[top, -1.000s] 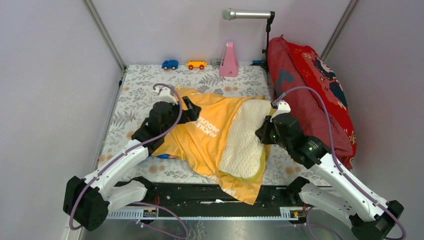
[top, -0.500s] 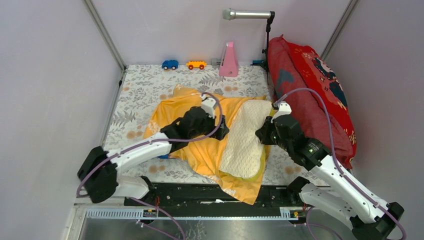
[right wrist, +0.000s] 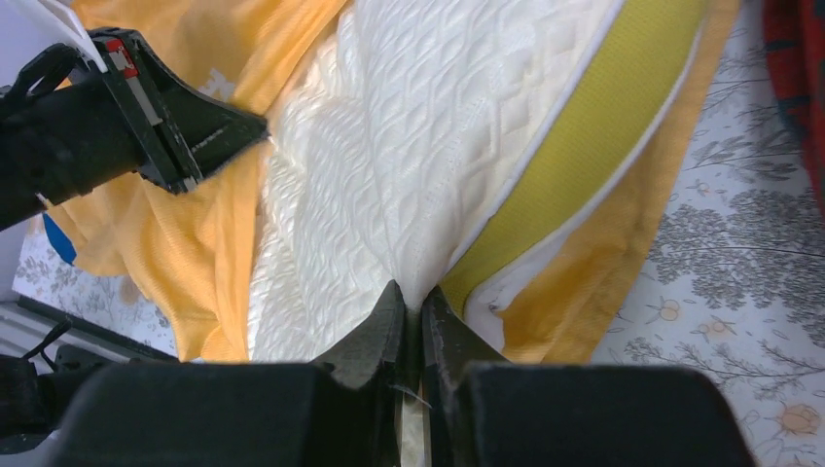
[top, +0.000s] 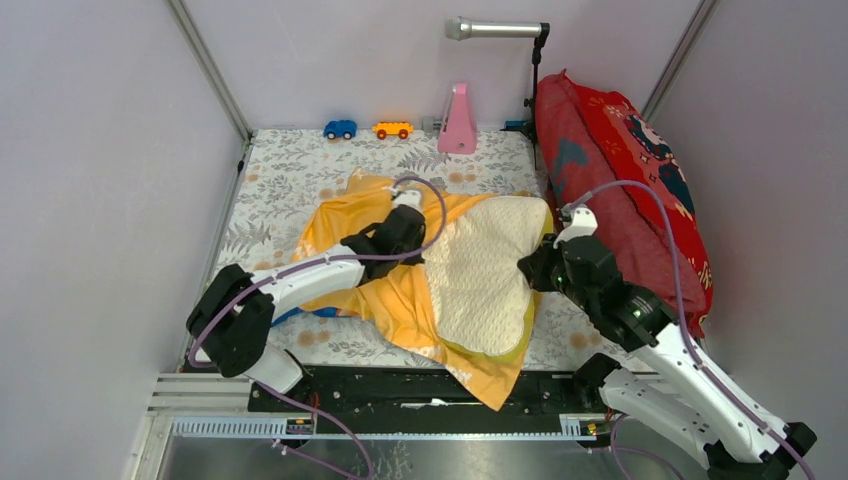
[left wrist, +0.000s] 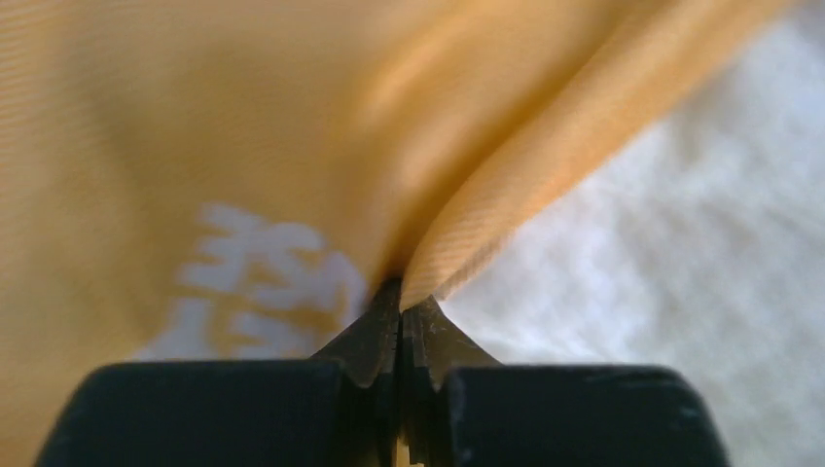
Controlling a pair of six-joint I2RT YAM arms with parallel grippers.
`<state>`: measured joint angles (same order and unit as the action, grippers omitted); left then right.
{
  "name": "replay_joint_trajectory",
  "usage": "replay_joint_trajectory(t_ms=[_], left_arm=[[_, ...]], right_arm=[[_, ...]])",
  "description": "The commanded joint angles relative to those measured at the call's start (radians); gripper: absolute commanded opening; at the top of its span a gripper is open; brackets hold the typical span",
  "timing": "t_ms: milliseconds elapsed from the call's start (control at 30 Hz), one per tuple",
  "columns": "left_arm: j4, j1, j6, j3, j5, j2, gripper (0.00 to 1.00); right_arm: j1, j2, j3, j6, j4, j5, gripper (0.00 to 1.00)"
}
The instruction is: Remove the pillowcase from the pillow
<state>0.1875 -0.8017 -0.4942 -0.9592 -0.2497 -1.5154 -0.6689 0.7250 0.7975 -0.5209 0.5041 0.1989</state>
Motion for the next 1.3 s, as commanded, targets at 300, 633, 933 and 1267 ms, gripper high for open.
replay_joint_trajectory(t_ms=[300,633,933,1267], left_arm=[[0.103,0.336,-0.208,0.181,-0.285,0.288,0.0],[0.041,0.321,-0.163,0.211,-0.033,0.44,0.13],[0.085,0.222,-0.171,0.211,0.278,0.575,0.78],[0.61,0.19,-0.309,0.006,-0.042,0.569,0.99]], right_arm=[[0.0,-0.316,0.125,-0.018,-0.017,0.286,0.03],[0.001,-0.218,0.112,-0.03,-0.02,0.157,0.04],[0.001,-0.037,0.079,-0.035,-0.085,-0.013,0.02],[0.0,-0.029,0.046,-0.023,-0.112,0.025,0.02]])
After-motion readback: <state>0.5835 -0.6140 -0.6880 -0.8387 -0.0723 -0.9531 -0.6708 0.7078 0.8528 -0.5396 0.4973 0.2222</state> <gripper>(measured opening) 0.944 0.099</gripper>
